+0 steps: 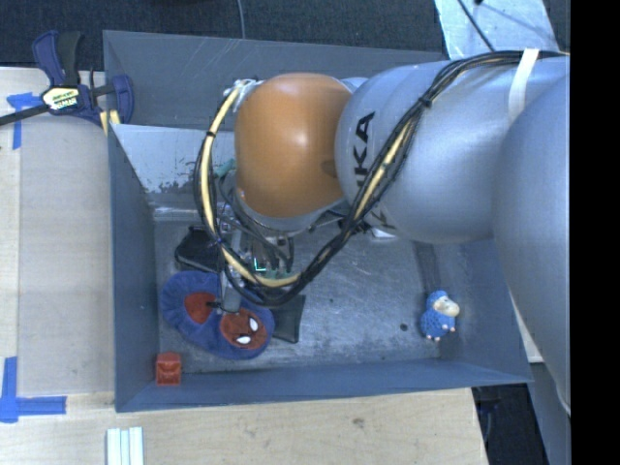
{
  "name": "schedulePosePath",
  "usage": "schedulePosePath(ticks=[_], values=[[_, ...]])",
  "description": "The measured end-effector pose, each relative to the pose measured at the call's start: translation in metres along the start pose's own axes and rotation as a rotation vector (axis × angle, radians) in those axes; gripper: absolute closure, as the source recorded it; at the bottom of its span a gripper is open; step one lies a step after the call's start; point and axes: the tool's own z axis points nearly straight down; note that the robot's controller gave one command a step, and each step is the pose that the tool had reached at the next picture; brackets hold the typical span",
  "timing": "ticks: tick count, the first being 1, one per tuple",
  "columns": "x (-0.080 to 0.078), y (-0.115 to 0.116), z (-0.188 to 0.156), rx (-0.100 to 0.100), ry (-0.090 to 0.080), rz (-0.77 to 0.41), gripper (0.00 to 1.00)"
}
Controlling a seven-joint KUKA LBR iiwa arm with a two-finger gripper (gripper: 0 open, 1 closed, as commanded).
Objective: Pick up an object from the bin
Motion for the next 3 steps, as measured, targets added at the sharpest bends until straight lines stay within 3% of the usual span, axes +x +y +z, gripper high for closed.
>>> schedulePosePath(ticks=[1,2,3], values=[[-0.09,-0.018,0.12,-0.005,-0.004,-0.068,0.0],[-0.035,-0.095,0.087,0.001,-0.007,0.046,0.0],[-0.08,-0.088,0.085,-0.001,-0.003,0.427,0.0]])
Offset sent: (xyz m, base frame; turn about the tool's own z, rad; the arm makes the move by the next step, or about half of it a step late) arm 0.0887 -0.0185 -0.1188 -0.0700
